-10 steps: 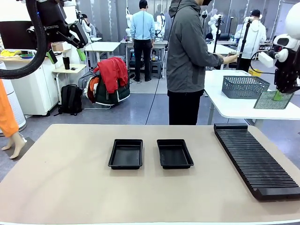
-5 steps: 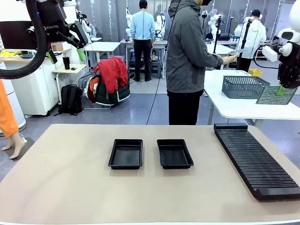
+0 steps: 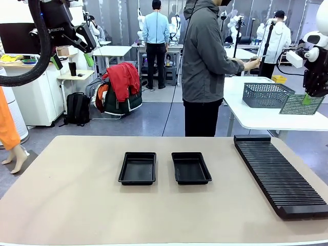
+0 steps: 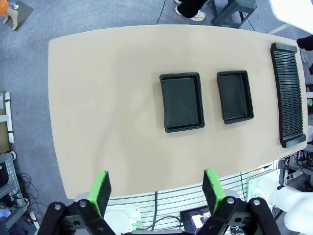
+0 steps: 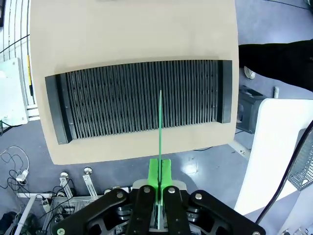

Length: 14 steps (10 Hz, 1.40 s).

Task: Inspect and transfer BCBs to ESD trays.
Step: Pick up the Blank PCB from the PCB Rack and place it in the left ESD tray.

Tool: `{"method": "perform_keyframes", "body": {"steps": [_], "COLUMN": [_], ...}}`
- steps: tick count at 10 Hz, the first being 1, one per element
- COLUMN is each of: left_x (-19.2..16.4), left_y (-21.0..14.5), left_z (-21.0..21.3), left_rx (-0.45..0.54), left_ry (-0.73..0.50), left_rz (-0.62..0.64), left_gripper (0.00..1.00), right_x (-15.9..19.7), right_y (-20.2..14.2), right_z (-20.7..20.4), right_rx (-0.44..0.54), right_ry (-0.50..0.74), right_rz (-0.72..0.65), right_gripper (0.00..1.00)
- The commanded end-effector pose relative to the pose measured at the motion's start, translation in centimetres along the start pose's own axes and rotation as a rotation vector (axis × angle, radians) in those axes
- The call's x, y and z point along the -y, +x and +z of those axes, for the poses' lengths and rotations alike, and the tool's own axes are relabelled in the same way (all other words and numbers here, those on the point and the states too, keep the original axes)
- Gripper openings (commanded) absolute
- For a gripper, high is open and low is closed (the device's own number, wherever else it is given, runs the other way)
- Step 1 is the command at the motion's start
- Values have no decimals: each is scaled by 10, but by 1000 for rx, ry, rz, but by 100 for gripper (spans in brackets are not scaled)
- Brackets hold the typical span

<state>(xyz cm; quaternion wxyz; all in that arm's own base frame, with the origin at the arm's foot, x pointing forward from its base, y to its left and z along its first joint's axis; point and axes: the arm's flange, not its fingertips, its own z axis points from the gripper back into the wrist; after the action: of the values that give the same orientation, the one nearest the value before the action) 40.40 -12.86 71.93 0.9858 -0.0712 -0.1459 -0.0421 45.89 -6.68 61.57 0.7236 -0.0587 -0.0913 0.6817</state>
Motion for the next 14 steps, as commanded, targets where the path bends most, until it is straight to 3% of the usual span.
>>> {"method": "perform_keyframes", "body": {"steps": [1,2,7,14], "left_x": [0,0,0,0], "left_y": [-1,-1,-1,-1], "left_z": [0,0,0,0], "left_rx": [1,1,1,1], "left_ry": [2,2,2,2], "left_rz": [0,0,0,0], "left_gripper": [100,100,100,100], "right_x": [0,0,-3,-44], "right_y": [2,0,44,124], "right_z": [-2,0,6,-55], "right_rx": [-2,0,108,261], "right_ry": [4,0,140,423], "right_rz": [1,0,-354,-839], "right_gripper": [0,2,2,2]}}
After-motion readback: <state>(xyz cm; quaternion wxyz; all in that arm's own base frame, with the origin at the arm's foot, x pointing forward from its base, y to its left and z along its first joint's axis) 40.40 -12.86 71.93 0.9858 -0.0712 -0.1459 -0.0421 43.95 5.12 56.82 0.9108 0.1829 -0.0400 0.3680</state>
